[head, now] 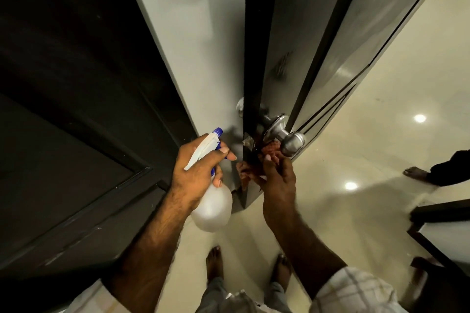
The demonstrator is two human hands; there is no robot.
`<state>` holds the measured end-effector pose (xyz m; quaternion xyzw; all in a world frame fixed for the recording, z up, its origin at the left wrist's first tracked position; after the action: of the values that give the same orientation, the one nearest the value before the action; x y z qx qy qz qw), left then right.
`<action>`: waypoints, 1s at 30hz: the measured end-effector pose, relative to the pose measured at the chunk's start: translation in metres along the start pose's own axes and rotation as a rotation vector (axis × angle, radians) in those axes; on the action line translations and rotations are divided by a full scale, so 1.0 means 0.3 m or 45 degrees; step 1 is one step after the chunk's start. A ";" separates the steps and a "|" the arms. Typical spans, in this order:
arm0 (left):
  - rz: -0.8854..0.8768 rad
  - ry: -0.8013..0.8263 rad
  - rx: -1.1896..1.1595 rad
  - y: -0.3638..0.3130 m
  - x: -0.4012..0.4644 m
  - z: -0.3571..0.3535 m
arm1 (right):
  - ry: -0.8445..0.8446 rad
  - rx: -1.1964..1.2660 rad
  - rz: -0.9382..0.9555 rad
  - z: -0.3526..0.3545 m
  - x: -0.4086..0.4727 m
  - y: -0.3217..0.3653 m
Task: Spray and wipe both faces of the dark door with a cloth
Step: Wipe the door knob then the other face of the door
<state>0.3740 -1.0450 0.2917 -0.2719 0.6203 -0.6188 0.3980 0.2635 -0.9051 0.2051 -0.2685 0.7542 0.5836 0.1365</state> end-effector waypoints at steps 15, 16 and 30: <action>-0.104 0.063 -0.030 -0.055 0.031 0.032 | -0.054 -0.510 0.883 -0.098 -0.223 0.290; -0.108 0.078 -0.038 -0.061 0.029 0.028 | -0.067 -0.608 0.983 -0.101 -0.212 0.343; -0.095 0.059 0.012 -0.083 -0.001 -0.010 | -0.118 -0.606 0.815 -0.060 0.005 0.492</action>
<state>0.3678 -1.0453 0.3158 -0.2785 0.6158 -0.6423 0.3616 0.1809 -0.8967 0.3283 -0.0173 0.6366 0.7664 -0.0844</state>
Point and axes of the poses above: each hand's wrist, its own x-axis towards the middle knuckle, its own z-axis out of the back of the hand, y = z × x, the point moved 4 cm from there along x, towards the middle knuckle, and after that the axes turned 9 degrees about -y, right-handed, at the moved point
